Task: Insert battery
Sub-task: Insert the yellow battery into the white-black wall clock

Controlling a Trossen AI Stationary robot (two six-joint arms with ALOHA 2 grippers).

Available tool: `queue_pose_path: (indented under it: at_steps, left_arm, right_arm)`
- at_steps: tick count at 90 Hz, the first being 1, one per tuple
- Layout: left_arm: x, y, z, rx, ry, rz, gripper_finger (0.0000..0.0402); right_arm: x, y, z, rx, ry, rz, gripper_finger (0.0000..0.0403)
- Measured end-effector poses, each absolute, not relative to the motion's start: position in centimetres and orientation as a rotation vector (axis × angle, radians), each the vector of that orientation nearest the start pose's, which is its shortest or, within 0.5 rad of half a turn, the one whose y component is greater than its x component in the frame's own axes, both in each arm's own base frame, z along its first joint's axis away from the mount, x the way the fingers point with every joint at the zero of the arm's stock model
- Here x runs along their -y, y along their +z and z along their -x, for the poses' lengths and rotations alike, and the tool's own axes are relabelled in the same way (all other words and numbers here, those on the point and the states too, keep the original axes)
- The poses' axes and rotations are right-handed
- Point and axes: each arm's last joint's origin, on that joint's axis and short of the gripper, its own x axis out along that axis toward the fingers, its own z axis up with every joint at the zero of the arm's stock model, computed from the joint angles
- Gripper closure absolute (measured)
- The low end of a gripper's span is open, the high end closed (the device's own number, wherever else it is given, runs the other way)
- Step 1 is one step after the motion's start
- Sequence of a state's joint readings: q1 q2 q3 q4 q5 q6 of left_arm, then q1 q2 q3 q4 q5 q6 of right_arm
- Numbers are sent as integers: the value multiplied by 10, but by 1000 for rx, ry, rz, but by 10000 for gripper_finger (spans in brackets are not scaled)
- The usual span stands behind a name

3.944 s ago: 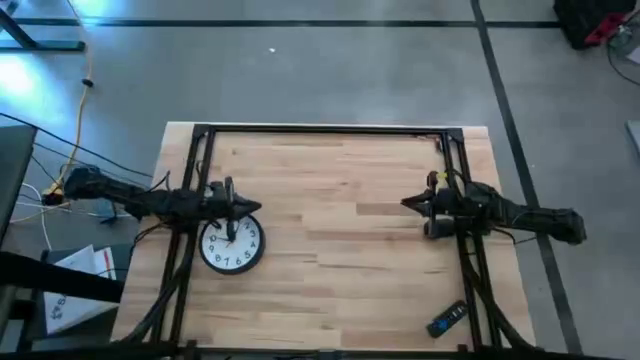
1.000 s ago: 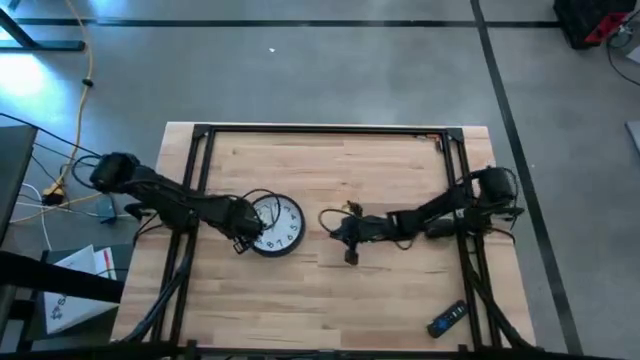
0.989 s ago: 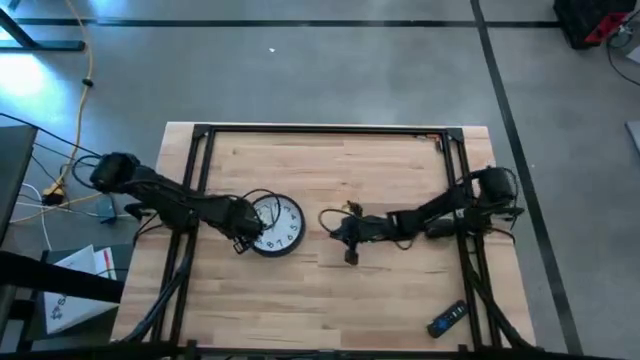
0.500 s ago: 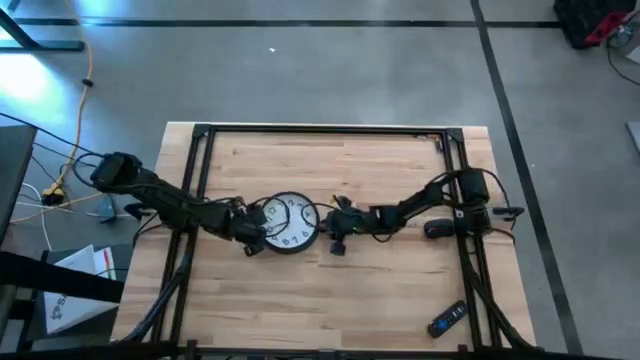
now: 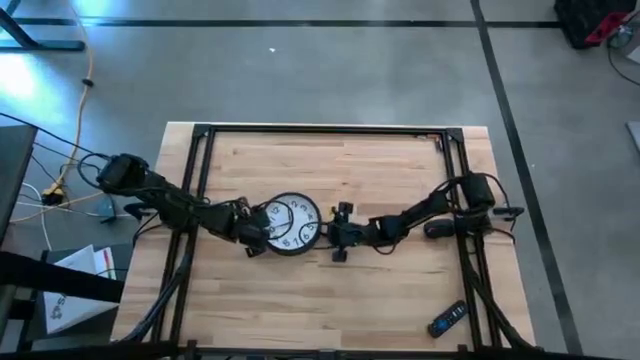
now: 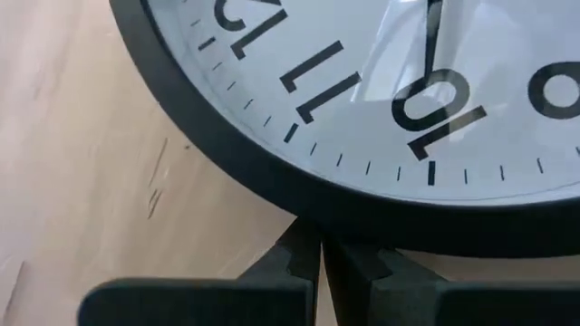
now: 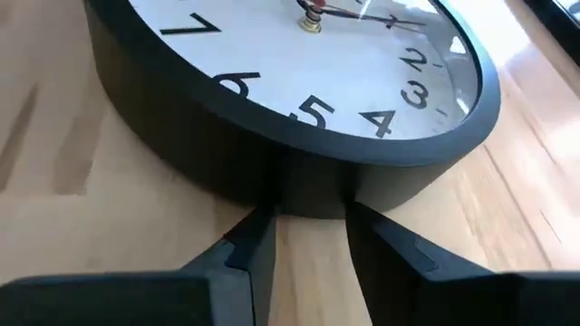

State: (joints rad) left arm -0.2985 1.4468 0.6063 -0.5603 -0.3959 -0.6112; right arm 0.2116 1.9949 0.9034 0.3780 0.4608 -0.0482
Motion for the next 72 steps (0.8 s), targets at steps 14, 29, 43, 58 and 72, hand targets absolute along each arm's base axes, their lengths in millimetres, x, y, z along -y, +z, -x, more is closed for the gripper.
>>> queue_pose_path:
  at_steps: [14,29,43,58,72]
  left_arm:
    - [54,135,-209,-1239,401,24,402]
    - [50,140,-208,-1303,388,-32,402]
    - [37,141,-202,-1379,483,-88,402]
    - [22,136,-207,-1298,561,-92,402]
    - [15,129,-208,-1256,547,-82,402]
  right_arm:
    - [-82,96,-359,-722,-240,329,294]
    - [-88,97,-358,-778,-266,314,294]
    - [-80,95,-356,-810,-298,268,294]
    - [-67,96,-363,-795,-252,251,294]
    - [-65,96,-364,-792,-246,292,294]
